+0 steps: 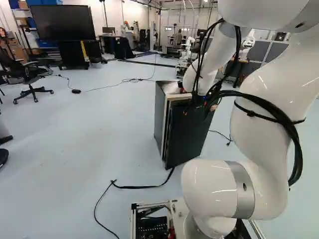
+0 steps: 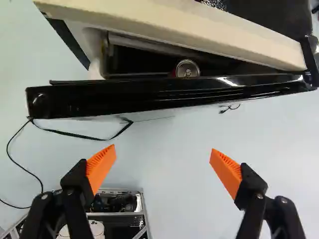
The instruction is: Grab a drink from the fridge
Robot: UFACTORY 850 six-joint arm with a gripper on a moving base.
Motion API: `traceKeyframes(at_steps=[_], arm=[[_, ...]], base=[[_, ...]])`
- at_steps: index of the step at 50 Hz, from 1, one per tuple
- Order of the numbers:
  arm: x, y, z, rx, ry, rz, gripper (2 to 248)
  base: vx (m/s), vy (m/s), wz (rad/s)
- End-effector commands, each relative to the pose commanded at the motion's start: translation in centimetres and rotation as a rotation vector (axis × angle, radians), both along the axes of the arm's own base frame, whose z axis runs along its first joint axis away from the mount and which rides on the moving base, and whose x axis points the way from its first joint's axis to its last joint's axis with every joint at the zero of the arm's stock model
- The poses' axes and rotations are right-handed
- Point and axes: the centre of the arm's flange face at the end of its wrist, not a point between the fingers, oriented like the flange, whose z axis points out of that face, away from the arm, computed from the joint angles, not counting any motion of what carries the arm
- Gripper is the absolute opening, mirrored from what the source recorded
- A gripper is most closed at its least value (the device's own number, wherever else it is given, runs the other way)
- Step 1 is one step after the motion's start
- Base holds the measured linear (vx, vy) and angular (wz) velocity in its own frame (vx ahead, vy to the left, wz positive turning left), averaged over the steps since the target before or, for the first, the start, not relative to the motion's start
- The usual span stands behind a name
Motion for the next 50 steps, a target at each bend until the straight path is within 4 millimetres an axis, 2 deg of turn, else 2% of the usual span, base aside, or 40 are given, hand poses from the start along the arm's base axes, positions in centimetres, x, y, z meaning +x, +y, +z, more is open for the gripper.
traceKeyframes(at_steps=[50], arm=[[3.6, -0.1, -5.3, 0.054, -0.074, 0.045, 247]], base=[[0.0, 0.0, 0.0]])
